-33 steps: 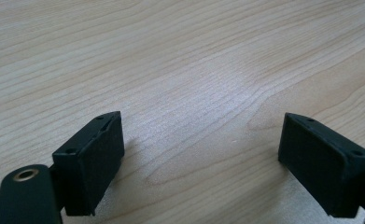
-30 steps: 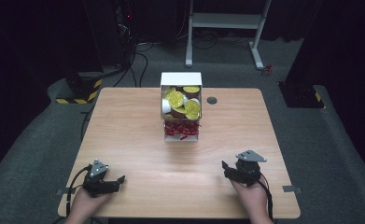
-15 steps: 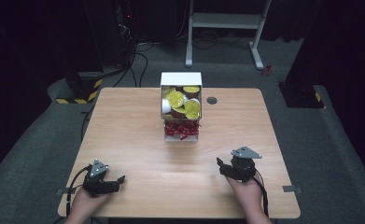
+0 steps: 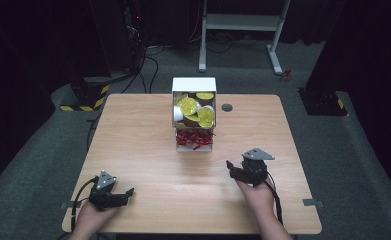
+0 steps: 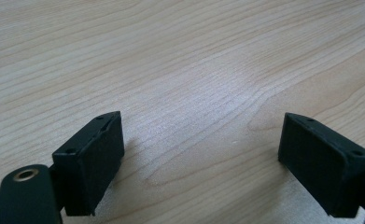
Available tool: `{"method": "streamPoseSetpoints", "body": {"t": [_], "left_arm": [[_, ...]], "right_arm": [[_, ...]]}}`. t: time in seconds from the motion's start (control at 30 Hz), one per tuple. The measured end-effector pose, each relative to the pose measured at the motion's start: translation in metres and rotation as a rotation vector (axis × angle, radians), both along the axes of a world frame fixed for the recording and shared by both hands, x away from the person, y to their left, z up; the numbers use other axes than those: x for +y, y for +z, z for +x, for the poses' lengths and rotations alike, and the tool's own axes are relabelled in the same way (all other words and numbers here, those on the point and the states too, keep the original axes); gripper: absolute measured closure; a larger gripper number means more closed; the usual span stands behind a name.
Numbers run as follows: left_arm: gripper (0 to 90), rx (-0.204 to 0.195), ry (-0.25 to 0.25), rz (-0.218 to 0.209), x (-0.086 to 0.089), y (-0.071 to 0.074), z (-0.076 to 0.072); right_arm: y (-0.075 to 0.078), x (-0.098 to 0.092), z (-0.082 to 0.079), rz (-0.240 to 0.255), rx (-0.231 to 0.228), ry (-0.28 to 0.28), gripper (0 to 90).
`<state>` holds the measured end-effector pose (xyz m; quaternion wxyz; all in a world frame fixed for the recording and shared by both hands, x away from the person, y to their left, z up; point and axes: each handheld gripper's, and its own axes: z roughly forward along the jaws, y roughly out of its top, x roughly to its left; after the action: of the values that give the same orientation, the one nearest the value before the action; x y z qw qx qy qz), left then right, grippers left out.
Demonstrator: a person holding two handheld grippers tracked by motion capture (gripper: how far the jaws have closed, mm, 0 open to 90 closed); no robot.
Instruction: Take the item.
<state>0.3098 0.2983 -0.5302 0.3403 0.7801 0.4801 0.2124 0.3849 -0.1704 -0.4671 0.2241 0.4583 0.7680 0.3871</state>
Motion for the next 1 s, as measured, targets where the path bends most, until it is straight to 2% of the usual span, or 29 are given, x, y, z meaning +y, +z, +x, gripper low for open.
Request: {"method": "streamPoseSetpoints", "body": {"t": [0.17,0.47,0.53,0.87,1.0], "left_arm": [[14.5,0.000,0.000,0.000,0.000,0.000,0.000],[14.6,0.000,-0.001,0.000,0.000,0.000,0.000],[14.5,0.000,-0.001,0.000,0.000,0.000,0.000],[14.5,0.000,-0.001,0.000,0.000,0.000,0.000],[14.5,0.000,-0.001,0.000,0.000,0.000,0.000]], "right_arm": [[0.005,0.006,0.006,-0.003,-0.004,0.003,32.8],[0.012,0.016,0.018,0.021,-0.006,0.004,35.2],[0.013,0.018,0.020,0.023,-0.009,0.008,38.0],[0.016,0.031,0.030,-0.008,-0.034,0.011,38.7],[0.017,0.034,0.033,0.002,-0.033,0.010,40.1]]}}
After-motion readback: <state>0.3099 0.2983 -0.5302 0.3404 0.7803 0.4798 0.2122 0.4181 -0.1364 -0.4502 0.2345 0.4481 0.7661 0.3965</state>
